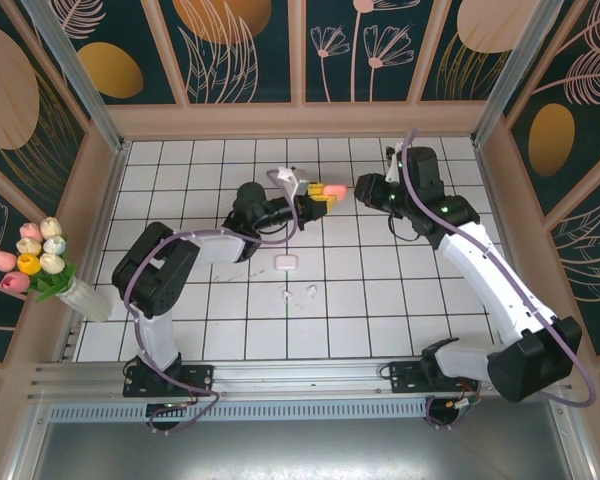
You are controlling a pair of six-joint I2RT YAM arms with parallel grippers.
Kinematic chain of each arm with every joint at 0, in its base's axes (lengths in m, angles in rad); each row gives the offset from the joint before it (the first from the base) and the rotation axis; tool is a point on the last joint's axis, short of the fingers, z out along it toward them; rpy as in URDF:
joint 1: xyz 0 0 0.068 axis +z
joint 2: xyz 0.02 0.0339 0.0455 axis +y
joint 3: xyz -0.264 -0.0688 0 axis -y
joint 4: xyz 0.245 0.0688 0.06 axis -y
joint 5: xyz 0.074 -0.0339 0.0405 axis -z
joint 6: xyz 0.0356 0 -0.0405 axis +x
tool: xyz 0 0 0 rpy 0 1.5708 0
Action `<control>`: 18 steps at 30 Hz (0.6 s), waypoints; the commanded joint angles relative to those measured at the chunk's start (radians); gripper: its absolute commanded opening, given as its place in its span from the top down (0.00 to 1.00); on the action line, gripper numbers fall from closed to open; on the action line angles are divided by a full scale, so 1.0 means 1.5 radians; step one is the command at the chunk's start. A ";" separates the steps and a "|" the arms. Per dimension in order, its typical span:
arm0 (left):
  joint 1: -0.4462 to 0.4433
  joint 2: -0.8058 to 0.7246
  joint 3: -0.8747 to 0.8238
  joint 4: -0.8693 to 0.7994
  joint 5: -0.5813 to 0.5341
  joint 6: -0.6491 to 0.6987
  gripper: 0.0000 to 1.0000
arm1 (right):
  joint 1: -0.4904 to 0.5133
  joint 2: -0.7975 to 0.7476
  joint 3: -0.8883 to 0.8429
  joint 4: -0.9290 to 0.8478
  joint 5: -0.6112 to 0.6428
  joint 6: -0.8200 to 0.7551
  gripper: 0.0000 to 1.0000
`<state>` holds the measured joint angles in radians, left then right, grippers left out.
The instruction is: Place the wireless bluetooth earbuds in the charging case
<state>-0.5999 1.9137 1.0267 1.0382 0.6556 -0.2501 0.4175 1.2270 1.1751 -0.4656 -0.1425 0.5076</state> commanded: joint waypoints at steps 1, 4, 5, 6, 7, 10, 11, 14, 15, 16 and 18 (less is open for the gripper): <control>0.008 0.051 0.071 -0.150 -0.035 -0.037 1.00 | -0.002 -0.026 -0.073 0.054 0.046 0.060 0.65; 0.013 0.100 0.143 -0.253 -0.046 -0.053 1.00 | 0.000 -0.042 -0.136 0.089 0.037 0.094 0.61; 0.014 0.115 0.167 -0.286 -0.050 -0.056 1.00 | 0.002 -0.047 -0.152 0.098 0.038 0.102 0.59; 0.017 0.130 0.190 -0.316 -0.051 -0.058 1.00 | 0.003 -0.049 -0.164 0.104 0.041 0.110 0.58; 0.019 0.144 0.211 -0.343 -0.049 -0.063 1.00 | 0.005 -0.051 -0.174 0.109 0.040 0.114 0.57; 0.031 0.200 0.293 -0.447 -0.038 -0.081 1.00 | 0.015 -0.052 -0.193 0.117 0.048 0.128 0.55; 0.034 0.217 0.314 -0.475 -0.033 -0.085 1.00 | 0.018 -0.050 -0.196 0.119 0.051 0.130 0.53; 0.042 0.254 0.361 -0.535 -0.033 -0.094 1.00 | 0.031 -0.044 -0.198 0.121 0.064 0.134 0.51; 0.043 0.261 0.365 -0.540 -0.034 -0.098 1.00 | 0.035 -0.042 -0.198 0.120 0.069 0.133 0.50; 0.045 0.265 0.367 -0.543 -0.038 -0.100 1.00 | 0.040 -0.038 -0.197 0.119 0.073 0.134 0.49; 0.048 0.277 0.373 -0.550 -0.042 -0.109 0.99 | 0.051 -0.029 -0.196 0.117 0.082 0.135 0.48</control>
<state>-0.5358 2.3016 1.5497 0.3027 0.5922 -0.3779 0.4736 1.1843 0.8886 -0.3210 -0.0612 0.6910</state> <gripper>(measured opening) 0.247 0.512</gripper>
